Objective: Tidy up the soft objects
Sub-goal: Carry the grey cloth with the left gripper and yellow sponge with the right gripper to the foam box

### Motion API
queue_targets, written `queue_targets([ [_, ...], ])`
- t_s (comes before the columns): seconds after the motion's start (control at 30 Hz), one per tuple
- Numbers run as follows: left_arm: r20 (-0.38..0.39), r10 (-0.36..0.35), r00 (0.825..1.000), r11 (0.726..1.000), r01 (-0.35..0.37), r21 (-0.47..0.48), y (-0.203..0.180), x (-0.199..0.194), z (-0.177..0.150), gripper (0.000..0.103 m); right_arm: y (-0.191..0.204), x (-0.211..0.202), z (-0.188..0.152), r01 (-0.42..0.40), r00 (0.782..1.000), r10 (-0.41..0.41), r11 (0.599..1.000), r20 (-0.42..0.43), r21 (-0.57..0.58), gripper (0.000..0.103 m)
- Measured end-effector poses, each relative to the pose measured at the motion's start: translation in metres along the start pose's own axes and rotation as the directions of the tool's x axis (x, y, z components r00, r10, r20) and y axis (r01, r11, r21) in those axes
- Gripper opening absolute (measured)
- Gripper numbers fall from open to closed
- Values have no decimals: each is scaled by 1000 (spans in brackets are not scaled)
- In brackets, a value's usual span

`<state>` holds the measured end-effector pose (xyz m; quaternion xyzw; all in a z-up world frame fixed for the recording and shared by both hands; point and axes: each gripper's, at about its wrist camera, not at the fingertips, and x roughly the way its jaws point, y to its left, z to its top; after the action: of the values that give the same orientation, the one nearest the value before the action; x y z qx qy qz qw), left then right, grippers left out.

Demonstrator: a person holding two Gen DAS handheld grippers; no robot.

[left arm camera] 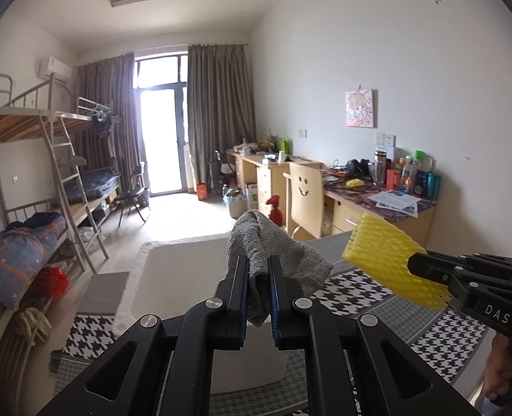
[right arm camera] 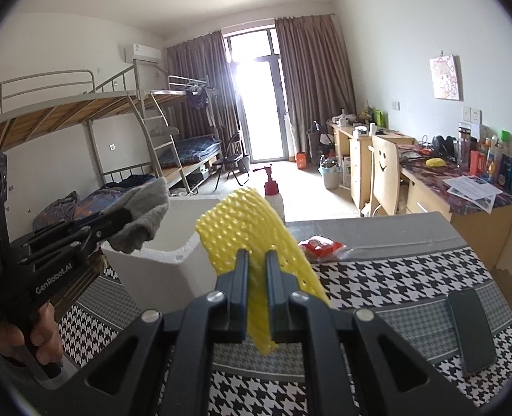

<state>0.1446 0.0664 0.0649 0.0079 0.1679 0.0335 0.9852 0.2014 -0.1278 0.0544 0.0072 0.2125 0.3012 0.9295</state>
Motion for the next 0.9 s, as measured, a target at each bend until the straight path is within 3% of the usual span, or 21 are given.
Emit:
queue_targets([
  [0.9,-63,174,983,979,-179,-95,48,36,7,11,35,40,29,-61,998,61,998,-33,-12,11],
])
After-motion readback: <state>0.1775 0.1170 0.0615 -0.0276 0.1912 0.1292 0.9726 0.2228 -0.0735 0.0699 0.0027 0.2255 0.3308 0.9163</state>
